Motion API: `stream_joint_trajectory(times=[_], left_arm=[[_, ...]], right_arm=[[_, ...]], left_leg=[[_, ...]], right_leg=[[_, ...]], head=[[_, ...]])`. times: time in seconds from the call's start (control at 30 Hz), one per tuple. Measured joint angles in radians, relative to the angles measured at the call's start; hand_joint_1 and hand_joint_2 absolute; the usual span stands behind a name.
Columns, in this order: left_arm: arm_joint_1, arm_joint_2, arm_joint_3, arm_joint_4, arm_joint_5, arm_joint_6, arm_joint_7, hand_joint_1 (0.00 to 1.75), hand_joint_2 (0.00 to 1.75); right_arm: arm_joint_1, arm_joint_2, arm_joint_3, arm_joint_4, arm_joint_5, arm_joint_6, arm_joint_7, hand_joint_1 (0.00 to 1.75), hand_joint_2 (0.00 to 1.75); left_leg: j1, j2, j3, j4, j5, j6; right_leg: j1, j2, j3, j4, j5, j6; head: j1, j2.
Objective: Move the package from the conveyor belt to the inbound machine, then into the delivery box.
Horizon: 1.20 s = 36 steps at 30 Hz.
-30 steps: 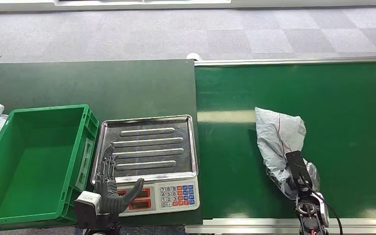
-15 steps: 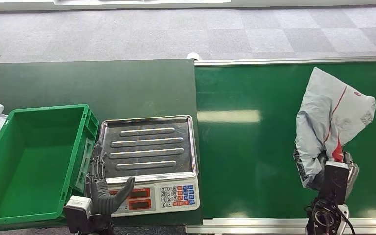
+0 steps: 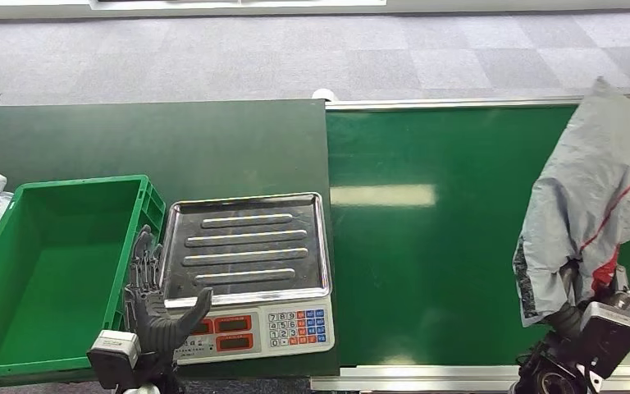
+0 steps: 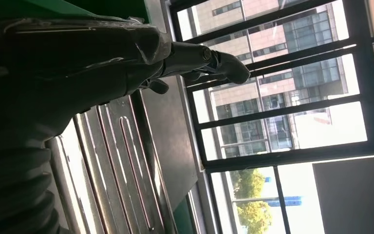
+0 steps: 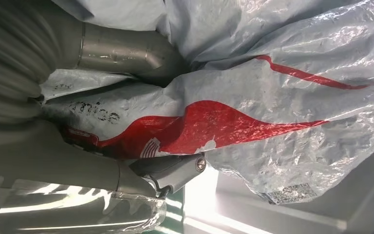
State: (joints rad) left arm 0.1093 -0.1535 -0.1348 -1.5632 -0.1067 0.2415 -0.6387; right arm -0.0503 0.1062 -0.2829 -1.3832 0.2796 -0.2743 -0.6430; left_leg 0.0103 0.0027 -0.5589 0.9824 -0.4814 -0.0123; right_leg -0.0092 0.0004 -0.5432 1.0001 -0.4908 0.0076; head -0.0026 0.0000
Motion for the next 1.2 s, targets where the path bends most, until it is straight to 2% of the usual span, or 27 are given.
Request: stream_joint_trajectory(times=[0.13, 0.33, 0.6, 0.7, 0.83, 1.1, 1.13, 1.2], left_arm=[[-0.053, -0.001, -0.012, 0.005, -0.010, -0.014, 0.000, 0.00, 1.75], [-0.097, -0.005, -0.020, 0.011, -0.010, -0.014, 0.000, 0.00, 1.75], [-0.120, -0.006, -0.022, 0.011, -0.008, -0.001, 0.000, 0.00, 1.75], [-0.125, -0.006, -0.022, 0.011, -0.007, 0.003, 0.001, 0.00, 1.75], [-0.126, -0.007, -0.021, 0.011, -0.010, 0.000, 0.013, 0.00, 1.75], [-0.128, -0.021, -0.014, 0.011, -0.026, -0.005, 0.032, 0.00, 1.75], [-0.128, -0.023, -0.012, 0.011, -0.027, -0.005, 0.035, 0.00, 1.75], [-0.128, -0.026, -0.007, 0.011, -0.027, -0.007, 0.039, 0.00, 1.75]], right_arm=[[-0.033, 0.016, 0.135, 0.023, 0.111, 0.062, 0.063, 1.75, 1.75], [-0.121, 0.044, 0.304, 0.110, 0.101, 0.159, 0.101, 1.75, 1.75], [-0.226, 0.083, 0.520, 0.232, 0.218, 0.219, 0.189, 1.75, 1.75], [-0.256, 0.089, 0.593, 0.282, 0.299, 0.206, 0.229, 1.75, 1.75], [-0.294, 0.093, 0.662, 0.349, 0.388, 0.177, 0.249, 1.75, 1.75], [-0.333, 0.109, 0.719, 0.458, 0.436, 0.176, 0.253, 1.75, 1.75], [-0.337, 0.111, 0.723, 0.469, 0.441, 0.176, 0.256, 1.72, 1.75], [-0.346, 0.115, 0.727, 0.489, 0.450, 0.178, 0.261, 0.88, 1.75]], left_leg=[[0.000, 0.000, 0.000, 0.000, 0.001, 0.000], [0.000, 0.000, 0.000, 0.000, 0.001, 0.000], [0.000, 0.000, -0.001, 0.000, 0.001, 0.000], [0.000, 0.000, -0.001, 0.000, 0.001, 0.000], [0.000, -0.001, -0.001, 0.000, 0.001, 0.000], [0.000, -0.001, -0.001, 0.000, 0.001, 0.000], [0.000, -0.001, -0.001, 0.000, 0.001, 0.000], [0.000, -0.001, -0.001, 0.000, 0.001, 0.000]], right_leg=[[0.000, 0.000, 0.000, 0.000, 0.000, 0.000], [0.000, 0.000, 0.000, 0.001, 0.000, 0.000], [0.000, 0.000, -0.001, 0.001, 0.000, 0.000], [0.000, 0.000, -0.001, 0.001, 0.000, 0.000], [0.000, 0.000, -0.001, 0.001, 0.000, 0.000], [0.000, 0.000, -0.001, 0.001, 0.000, 0.000], [0.000, 0.000, -0.001, 0.001, 0.000, 0.000], [0.000, 0.000, -0.001, 0.001, 0.000, 0.000]], head=[[0.000, 0.000], [0.000, 0.000], [0.000, 0.000], [0.000, 0.000], [0.000, 0.000], [0.000, 0.000], [0.000, 0.000], [0.000, 0.000]])
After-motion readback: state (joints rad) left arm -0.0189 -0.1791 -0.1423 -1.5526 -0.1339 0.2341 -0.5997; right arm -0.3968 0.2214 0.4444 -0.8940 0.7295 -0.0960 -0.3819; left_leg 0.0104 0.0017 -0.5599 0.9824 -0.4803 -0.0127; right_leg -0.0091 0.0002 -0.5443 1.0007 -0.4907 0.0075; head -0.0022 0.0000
